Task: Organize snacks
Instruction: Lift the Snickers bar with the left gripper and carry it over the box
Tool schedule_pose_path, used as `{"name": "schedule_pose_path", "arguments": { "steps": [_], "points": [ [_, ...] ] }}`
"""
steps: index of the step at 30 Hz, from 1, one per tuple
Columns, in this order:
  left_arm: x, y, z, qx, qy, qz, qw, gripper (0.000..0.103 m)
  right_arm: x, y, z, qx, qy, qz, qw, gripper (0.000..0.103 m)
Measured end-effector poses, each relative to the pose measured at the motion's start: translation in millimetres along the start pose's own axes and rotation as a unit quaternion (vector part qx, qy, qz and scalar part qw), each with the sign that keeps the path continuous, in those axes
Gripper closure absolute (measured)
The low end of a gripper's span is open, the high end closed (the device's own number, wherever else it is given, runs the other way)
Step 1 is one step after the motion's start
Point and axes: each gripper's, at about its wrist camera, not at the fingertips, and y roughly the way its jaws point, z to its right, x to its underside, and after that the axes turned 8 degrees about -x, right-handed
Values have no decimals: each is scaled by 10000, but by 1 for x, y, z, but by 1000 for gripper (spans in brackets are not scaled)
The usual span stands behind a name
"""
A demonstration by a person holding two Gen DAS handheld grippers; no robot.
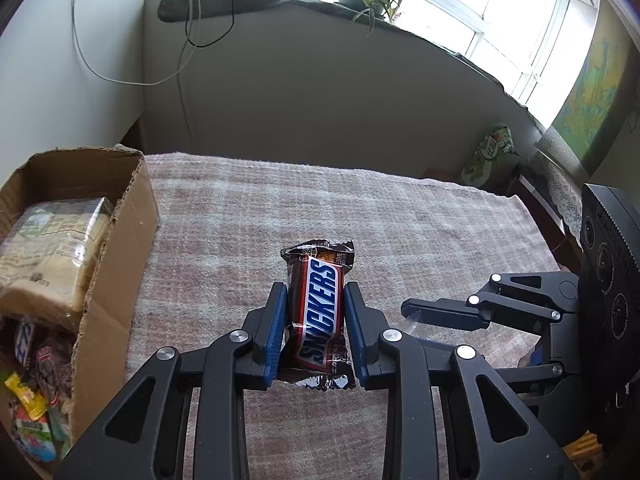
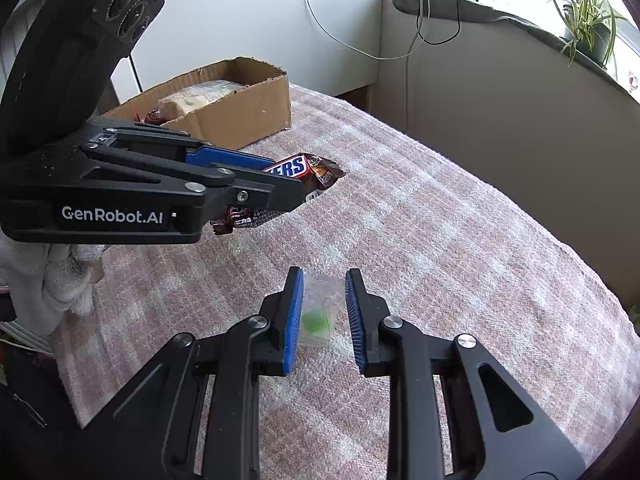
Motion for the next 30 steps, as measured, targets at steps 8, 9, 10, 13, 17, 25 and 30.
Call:
{"name": "schedule_pose_path", "arguments": {
  "steps": [8,9,10,13,17,25,30],
  "points": [
    [3,-34,-4,-2,-60,319,9995,76,-8,-29,-18,83,-110,238,9996,81],
    [4,-38,-6,-16,-74,354,9993,76,-10,-32,-21,74,-117,273,9995,81],
    [5,-43,-8,-35,-87,384,9992,76,-13,-35,-24,63,-127,299,9995,81],
    [8,-55,-18,-100,-148,472,9987,76,-20,-40,-34,55,-200,378,9991,81],
    [14,-72,-35,-212,-243,585,9978,76,-34,-43,-50,-16,-291,484,9984,81],
    [29,-100,-74,-533,-464,725,9949,76,-65,-41,-85,-253,-464,661,9964,81],
    [36,-114,-100,-729,-596,779,9925,76,-84,-28,-105,-379,-612,655,9952,81]
  ]
}}
